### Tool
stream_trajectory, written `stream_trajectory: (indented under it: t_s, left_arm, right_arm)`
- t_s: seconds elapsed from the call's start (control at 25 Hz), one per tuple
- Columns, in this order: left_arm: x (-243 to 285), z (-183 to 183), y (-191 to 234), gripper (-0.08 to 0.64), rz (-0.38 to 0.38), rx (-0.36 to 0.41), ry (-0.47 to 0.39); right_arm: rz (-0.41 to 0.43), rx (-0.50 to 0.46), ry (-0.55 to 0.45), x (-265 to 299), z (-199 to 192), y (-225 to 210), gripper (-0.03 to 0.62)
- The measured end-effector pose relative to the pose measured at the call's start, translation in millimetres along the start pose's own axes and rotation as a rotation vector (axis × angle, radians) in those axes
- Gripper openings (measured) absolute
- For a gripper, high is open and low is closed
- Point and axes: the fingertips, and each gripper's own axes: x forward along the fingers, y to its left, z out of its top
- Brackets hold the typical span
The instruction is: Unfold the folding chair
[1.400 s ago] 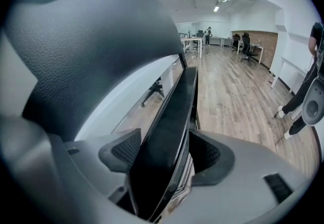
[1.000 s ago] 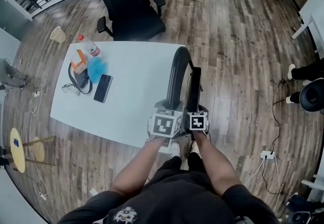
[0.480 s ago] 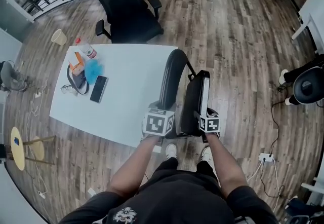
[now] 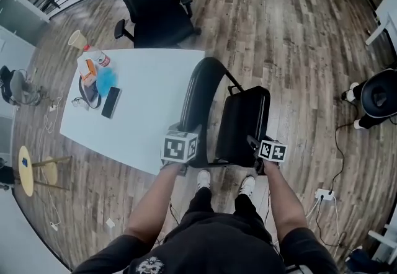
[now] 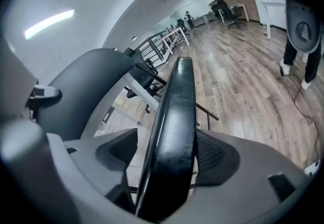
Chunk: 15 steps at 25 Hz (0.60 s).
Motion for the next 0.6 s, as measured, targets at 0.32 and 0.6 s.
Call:
stream_trajectory:
  t_s: [0.32,0.6]
  left_arm:
    - [32,-8,-36,0.130,0.018,-0.020,0.020]
    - [65,-23,-54,0.130,0.002,-0.061,0.019]
  right_arm:
    - [0.005,0.092,0.011,-12,-13,-103,0.339]
    - [0.073,0.190,-0.003,-12,-34,-192,0.339]
